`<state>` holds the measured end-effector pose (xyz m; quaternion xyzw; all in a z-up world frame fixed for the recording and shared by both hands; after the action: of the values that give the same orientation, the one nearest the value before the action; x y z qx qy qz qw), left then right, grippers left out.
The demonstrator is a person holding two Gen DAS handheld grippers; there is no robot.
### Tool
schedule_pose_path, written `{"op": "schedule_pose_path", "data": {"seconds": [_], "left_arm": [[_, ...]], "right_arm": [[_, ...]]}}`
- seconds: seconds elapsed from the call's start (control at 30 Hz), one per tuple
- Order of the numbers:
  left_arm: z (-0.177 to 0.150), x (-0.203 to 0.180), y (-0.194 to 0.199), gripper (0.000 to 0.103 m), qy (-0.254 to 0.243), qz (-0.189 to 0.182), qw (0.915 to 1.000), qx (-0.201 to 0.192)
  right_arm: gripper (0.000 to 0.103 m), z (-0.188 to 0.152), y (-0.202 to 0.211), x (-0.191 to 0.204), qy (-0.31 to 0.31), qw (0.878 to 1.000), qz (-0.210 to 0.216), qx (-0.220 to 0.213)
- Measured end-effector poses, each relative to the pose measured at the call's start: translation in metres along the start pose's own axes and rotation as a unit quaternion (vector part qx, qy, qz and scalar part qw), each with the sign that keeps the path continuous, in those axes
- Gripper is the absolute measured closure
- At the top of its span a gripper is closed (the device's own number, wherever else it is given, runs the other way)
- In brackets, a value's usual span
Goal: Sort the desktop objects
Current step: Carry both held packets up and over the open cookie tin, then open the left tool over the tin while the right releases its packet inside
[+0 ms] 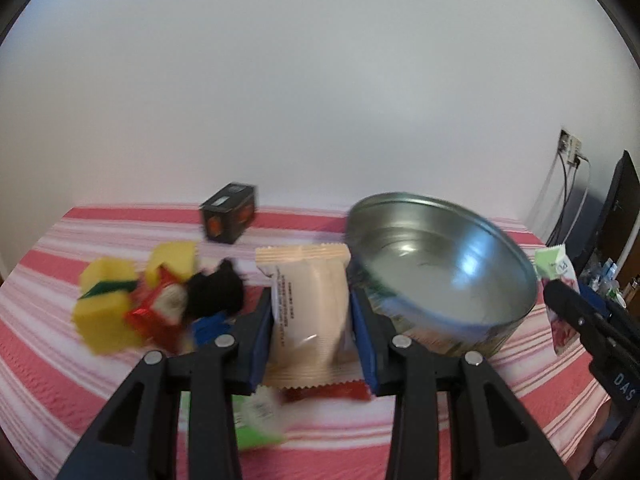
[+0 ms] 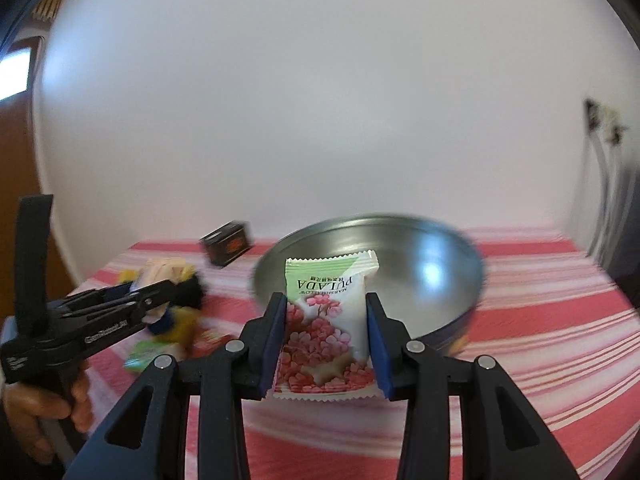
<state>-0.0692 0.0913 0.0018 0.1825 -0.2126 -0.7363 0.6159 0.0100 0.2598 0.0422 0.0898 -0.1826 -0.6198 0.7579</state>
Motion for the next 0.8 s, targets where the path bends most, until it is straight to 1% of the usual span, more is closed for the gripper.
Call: {"op": "schedule_pose_path", "data": {"seconds": [0.03, 0.17, 0.27, 0.37, 0.4, 0.43, 0.53, 0.6, 0.7, 0.77, 0.8], "left_arm": [[0.003, -0.009, -0.002, 0.066, -0.003, -0.003, 1.0000, 0.000], [0.017, -0.048, -0.009, 0.066, -0.016, -0.012, 0.9997, -0.011], [0.027, -0.073, -0.022, 0.066, -0.019, -0.016, 0.9996, -0.015], [0.029, -0.090, -0.040, 0.066, -0.021, -0.018, 0.9996, -0.005], [0.029, -0.095, -0.047, 0.066, -0.023, -0.017, 0.9996, 0.001], [0.028, -0.098, -0.052, 0.066, -0.026, -0.019, 0.9995, 0.005], [0.023, -0.113, -0.064, 0.066, -0.035, -0.029, 0.9988, 0.018], [0.017, -0.121, -0.072, 0.066, -0.047, -0.037, 0.9979, 0.024], [0.011, -0.126, -0.078, 0.066, -0.053, -0.049, 0.9968, 0.035], [0.010, -0.130, -0.081, 0.065, -0.057, -0.058, 0.9960, 0.037], [0.009, -0.132, -0.082, 0.064, -0.059, -0.059, 0.9958, 0.038]], "right_arm": [[0.061, 0.004, 0.002, -0.009, 0.007, 1.000, -0.019, -0.013], [0.061, 0.018, -0.013, -0.035, 0.021, 0.998, -0.052, -0.025], [0.061, 0.027, -0.020, -0.052, 0.036, 0.994, -0.087, -0.046], [0.061, 0.026, -0.024, -0.066, 0.046, 0.989, -0.120, -0.071], [0.061, 0.025, -0.026, -0.069, 0.050, 0.988, -0.130, -0.070], [0.061, 0.024, -0.027, -0.072, 0.055, 0.987, -0.133, -0.068], [0.061, 0.028, -0.033, -0.076, 0.075, 0.985, -0.138, -0.077], [0.061, 0.026, -0.038, -0.078, 0.076, 0.985, -0.136, -0.069], [0.061, 0.023, -0.052, -0.086, 0.049, 0.992, -0.108, -0.049], [0.061, 0.020, -0.058, -0.089, 0.042, 0.993, -0.102, -0.037], [0.059, 0.019, -0.060, -0.088, 0.042, 0.994, -0.099, -0.034]]}}
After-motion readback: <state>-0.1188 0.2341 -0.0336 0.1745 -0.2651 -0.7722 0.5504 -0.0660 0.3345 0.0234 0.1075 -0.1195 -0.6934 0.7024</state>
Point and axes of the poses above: each gripper's, at about its wrist camera, not at the fingertips, and y roughly against the way its jaws point, x to its left, z to its top, the point moved 8 cm from there along -y, roughly the way its jaws point, and after that the axes turned 10 degrees about z, right-handed, at the moved point
